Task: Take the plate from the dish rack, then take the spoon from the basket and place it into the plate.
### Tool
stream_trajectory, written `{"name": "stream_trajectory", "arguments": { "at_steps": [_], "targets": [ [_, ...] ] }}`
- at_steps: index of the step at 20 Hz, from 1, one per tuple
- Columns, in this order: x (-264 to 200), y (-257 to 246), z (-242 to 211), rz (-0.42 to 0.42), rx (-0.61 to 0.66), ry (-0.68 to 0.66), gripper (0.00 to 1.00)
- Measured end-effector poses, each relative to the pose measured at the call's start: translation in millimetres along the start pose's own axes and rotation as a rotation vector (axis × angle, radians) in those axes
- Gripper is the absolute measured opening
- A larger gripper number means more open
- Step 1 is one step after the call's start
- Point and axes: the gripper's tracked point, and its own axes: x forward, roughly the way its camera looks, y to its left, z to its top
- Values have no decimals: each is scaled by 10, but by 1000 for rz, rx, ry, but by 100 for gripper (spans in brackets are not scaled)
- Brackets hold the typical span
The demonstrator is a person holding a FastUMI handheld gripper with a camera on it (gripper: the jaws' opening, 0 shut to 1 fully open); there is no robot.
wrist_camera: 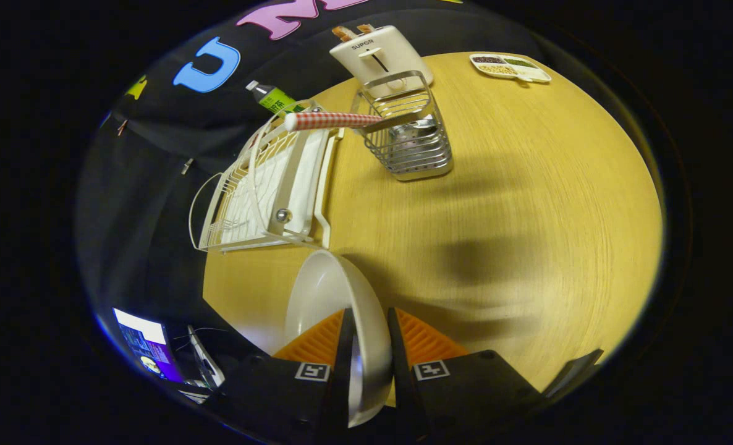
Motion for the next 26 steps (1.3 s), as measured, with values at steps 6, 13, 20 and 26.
{"name": "stream_trajectory", "arguments": {
  "at_steps": [6,13,20,26],
  "targets": [
    [-44,-288,331,-113,-46,-172,73],
    [-482,164,960,-121,-296,-493,99],
    [-545,534,1404,-120,-535,-607,99],
    [-124,372,1714,-210,-672,-661,98]
  ]
}}
